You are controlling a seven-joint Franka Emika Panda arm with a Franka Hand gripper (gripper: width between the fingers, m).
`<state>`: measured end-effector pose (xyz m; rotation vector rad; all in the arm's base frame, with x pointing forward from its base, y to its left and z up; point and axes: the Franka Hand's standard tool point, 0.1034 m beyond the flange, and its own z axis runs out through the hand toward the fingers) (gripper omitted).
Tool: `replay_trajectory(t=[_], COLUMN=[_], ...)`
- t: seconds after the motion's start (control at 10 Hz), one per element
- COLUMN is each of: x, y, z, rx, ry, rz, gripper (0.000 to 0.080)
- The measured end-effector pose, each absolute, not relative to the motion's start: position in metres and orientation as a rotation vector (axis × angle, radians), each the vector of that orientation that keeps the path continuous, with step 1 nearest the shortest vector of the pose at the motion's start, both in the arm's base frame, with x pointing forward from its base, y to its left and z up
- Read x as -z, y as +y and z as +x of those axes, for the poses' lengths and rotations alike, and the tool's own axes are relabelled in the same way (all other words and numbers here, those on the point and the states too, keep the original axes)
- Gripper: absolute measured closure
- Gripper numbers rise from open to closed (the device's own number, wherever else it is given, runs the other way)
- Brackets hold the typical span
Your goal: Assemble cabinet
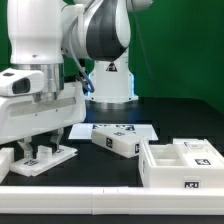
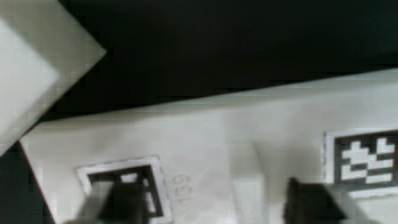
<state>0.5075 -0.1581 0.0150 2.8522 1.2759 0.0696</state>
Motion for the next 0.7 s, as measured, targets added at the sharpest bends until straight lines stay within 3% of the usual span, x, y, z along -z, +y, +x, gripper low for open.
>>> replay_trajectory(t=[0.1, 0.2, 0.3, 0.5, 0.7], x=[-0.015, -0.015, -0.015, -0.018, -0.043], y=[-0.158, -0.158, -0.153, -0.137, -0.109], z=[0.507, 0.507, 0.509, 0.511, 0.52], rx=[-0.069, -0.069, -0.074, -0.055, -0.035], ry=[1.275, 1.275, 1.289, 1.217, 1.117], rz=[2.852, 2.853, 2.85, 2.901, 2.974], gripper=[0.0565, 0.0565, 0.0721, 0.0734, 0.0734])
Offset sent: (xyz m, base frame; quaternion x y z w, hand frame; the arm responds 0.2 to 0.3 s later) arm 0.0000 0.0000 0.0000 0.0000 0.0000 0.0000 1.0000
